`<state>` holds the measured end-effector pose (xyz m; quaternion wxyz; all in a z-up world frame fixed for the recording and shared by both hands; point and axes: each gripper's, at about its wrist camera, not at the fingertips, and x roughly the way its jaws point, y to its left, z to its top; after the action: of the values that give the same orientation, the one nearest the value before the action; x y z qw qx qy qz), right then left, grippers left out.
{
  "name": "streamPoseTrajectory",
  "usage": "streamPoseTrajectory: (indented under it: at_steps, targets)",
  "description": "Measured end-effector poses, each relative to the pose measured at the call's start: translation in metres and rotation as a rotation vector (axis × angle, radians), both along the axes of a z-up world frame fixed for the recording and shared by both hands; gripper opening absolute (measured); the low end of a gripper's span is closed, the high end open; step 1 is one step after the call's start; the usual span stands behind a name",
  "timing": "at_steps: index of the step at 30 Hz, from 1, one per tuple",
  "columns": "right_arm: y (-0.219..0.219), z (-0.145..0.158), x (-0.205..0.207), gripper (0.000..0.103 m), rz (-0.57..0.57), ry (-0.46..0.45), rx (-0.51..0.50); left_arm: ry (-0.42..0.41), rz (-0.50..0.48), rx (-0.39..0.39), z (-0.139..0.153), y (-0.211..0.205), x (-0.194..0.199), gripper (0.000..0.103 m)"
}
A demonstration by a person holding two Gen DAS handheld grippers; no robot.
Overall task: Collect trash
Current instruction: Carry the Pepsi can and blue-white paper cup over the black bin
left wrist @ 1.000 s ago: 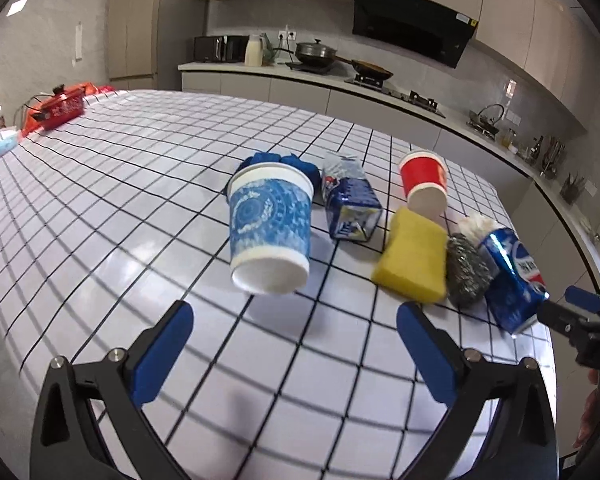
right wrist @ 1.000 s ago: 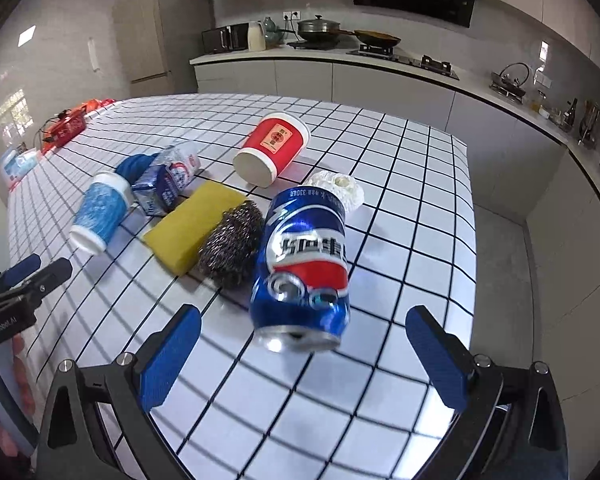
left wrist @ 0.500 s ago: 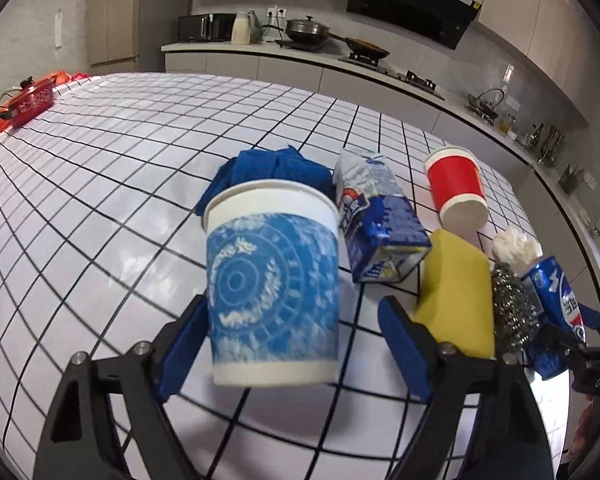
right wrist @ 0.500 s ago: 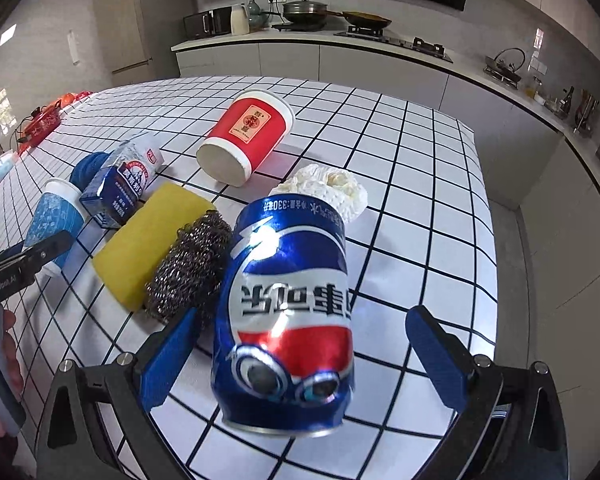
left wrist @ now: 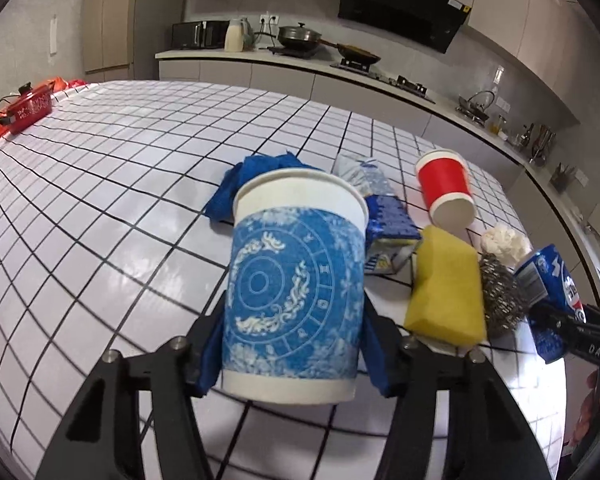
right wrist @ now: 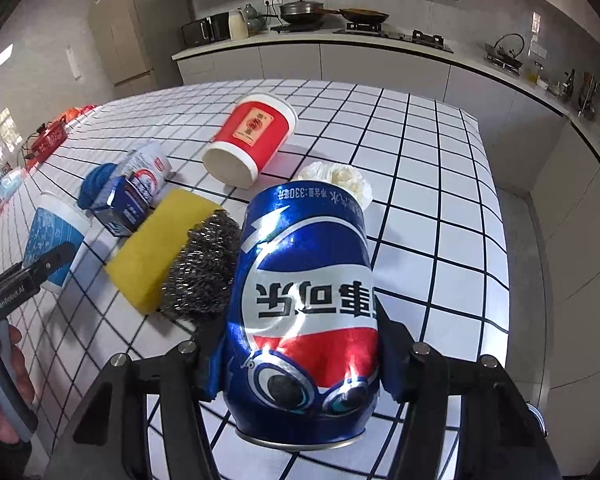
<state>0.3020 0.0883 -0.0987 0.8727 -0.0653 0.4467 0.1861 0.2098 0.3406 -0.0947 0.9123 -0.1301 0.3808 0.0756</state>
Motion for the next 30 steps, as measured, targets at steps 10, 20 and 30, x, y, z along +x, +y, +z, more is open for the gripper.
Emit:
streamPoseTrajectory:
  at_steps: [10, 20, 30]
  targets:
    - [-0.019, 0.031, -0.033, 0.061, 0.016, -0.046, 0.039, -0.046, -0.034, 0.002, 0.027, -0.035, -0.022, 0.059]
    - [-0.057, 0.054, -0.068, 0.061, -0.005, -0.086, 0.060, -0.071, -0.110, 0.010, 0.039, -0.090, -0.034, 0.059]
    - [-0.116, 0.072, -0.108, 0.061, -0.061, -0.114, 0.077, -0.098, -0.203, 0.009, 0.053, -0.150, -0.052, 0.059]
